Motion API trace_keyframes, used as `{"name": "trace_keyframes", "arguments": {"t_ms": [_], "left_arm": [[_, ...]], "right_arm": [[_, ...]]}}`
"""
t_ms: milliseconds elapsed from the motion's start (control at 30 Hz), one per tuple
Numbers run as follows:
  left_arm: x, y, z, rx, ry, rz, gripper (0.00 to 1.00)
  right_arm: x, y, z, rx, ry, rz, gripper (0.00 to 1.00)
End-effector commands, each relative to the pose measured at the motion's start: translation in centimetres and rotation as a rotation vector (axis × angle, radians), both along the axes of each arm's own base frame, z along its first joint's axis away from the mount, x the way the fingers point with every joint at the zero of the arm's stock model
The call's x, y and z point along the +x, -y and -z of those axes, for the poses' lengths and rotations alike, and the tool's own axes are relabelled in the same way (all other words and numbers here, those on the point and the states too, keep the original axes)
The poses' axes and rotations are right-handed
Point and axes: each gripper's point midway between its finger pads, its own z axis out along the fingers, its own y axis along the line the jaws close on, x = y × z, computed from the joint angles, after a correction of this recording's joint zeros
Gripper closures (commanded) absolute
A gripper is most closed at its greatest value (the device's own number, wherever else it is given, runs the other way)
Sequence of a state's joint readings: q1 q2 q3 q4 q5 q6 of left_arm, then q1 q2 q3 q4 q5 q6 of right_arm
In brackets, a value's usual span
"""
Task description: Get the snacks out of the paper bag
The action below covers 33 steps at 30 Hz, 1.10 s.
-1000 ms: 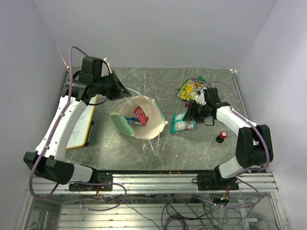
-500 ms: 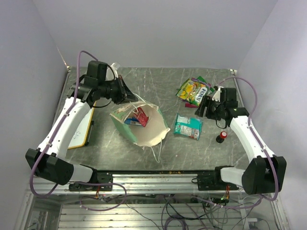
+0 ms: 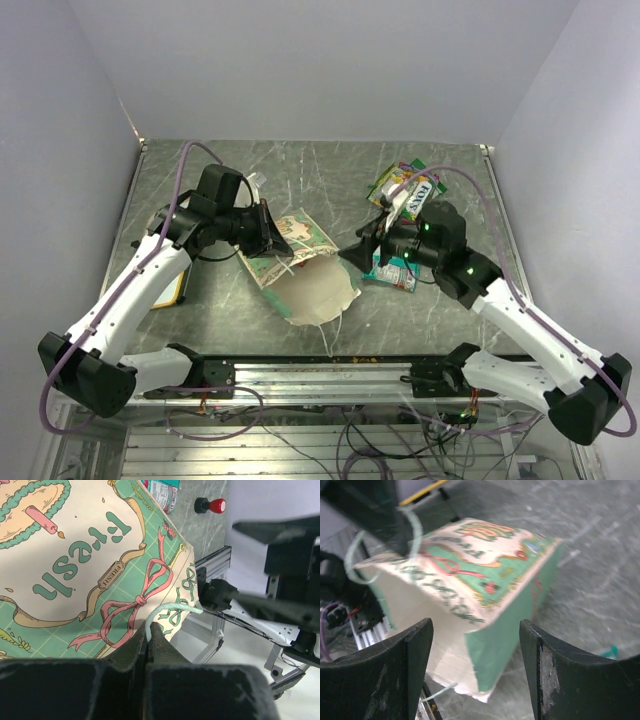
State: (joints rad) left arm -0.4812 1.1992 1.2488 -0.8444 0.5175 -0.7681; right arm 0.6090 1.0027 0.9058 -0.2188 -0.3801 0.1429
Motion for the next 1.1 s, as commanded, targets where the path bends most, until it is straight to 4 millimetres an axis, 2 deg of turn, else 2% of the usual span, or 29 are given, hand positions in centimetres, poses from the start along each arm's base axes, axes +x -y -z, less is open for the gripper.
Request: {"name": "trace_keyframes", "arguments": {"t_ms": [0,100,233,367,500,667,867,1067], "left_arm": [[0.4,0.0,-0.7,0.003,0.017,-0.035,0.93],[0.9,0.1,-1.0,0.016,0.024,-0.035,0.93],[1.4,0.2,-1.4,0.022,0.033,-0.036,0.93],[1.5,0.3,-1.6,0.025,0.032,-0.035,0.93],[1.5,0.3,-1.9,0.020,0.030,-0.031,0.93],[1.6,0.6,-2.5,0.009,0.033,-0.020,0.93],[1.7,1.1,-3.2,-0.008,0.044,0.007,0.93],[1.7,1.6,-3.7,-0.032,0.072,0.039,0.93]], "right_arm": [[-3.1,-2.9,-1.9,0.074,0.197,-0.153,0.32],[-5.5,-4.4,-2.4,0.115,0.288,-0.210,0.33],[-8.2,-6.6,-1.1,0.108,0.362,-0.263,0.37],[-8.3,-8.3,1.3,0.040,0.440,-0.201,0.42],[-6.6,-9.9,4.2,-0.043,0.506,-0.141,0.48],[-4.0,-11.2,6.6,-0.081,0.541,-0.032,0.55],[-1.5,-12.5,9.1,-0.153,0.552,0.062,0.57],[0.7,-13.4,10.6,-0.163,0.577,0.163,0.59]]}}
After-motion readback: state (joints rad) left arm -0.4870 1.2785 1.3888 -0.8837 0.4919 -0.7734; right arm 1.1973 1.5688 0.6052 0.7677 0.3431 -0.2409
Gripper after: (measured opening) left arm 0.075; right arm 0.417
